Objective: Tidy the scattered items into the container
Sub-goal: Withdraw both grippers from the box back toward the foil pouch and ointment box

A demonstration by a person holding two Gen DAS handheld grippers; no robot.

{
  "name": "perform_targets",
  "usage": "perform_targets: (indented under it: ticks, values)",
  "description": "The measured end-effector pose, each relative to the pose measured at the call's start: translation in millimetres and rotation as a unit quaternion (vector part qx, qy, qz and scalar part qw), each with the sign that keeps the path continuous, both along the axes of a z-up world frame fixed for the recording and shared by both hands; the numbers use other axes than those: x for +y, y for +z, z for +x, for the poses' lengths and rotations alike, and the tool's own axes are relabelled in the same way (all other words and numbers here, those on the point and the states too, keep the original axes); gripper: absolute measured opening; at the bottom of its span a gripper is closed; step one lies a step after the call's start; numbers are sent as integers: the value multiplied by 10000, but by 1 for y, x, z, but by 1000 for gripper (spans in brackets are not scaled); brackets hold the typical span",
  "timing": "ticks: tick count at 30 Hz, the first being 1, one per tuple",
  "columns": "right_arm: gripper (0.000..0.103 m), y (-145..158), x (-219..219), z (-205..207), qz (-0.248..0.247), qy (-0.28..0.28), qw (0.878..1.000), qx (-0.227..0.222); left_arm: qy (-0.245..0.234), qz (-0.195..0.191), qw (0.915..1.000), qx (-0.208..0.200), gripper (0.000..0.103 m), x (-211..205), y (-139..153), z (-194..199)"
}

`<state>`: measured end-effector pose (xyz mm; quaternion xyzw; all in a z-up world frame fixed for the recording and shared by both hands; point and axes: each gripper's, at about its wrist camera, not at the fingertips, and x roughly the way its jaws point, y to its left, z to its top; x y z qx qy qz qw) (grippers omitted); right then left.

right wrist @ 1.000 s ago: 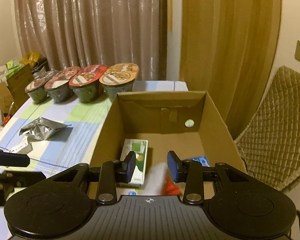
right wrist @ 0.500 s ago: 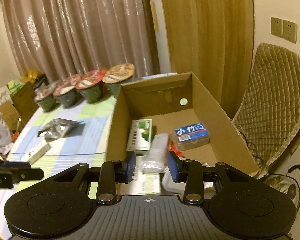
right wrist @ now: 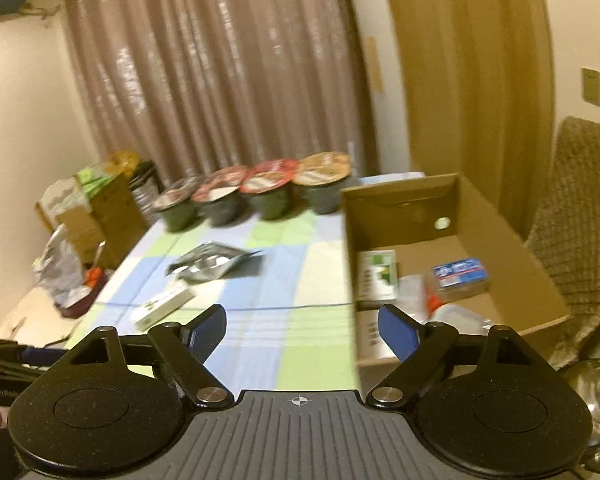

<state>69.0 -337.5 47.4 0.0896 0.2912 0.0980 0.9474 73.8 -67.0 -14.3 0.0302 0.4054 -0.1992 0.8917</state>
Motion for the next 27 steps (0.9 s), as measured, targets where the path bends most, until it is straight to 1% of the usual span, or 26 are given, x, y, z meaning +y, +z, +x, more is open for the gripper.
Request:
perform_targets:
  ticks: [1, 3, 7, 9, 14, 16, 20, 24, 27]
  values:
    - [88, 0, 6, -2, 11, 72, 10000, 16, 54, 14, 10000, -27, 73, 7, 2, -4]
    - [88, -1, 19, -6, 6, 260, 9996, 48, 162, 35, 9998, -66, 78, 21, 6, -10]
    - [88, -2, 41, -10, -123, 699, 9974, 108, 282, 60, 9995, -155, 83, 41, 14, -20]
    - [89, -3, 49, -9, -235, 912, 9955, 143, 332, 78, 9992, -206, 89, 48, 17, -25]
    - [89, -3, 71, -1, -630, 1463, 9871, 152, 281, 199, 9991, -249, 90, 59, 21, -23]
    - [89, -1, 79, 6, -833, 1655, 9826, 119, 206, 215, 9992, -264, 90, 61, 20, -16]
    - [89, 0, 92, 24, -1128, 1914, 9750, 79, 11, 256, 9993, -266, 90, 65, 15, 9]
    - [89, -7, 102, 53, -1326, 2094, 9687, 132, -175, 340, 9990, -248, 90, 67, 3, 40]
    - [89, -13, 112, 78, -1531, 2261, 9618, 178, -383, 467, 9977, -298, 90, 68, -8, 67]
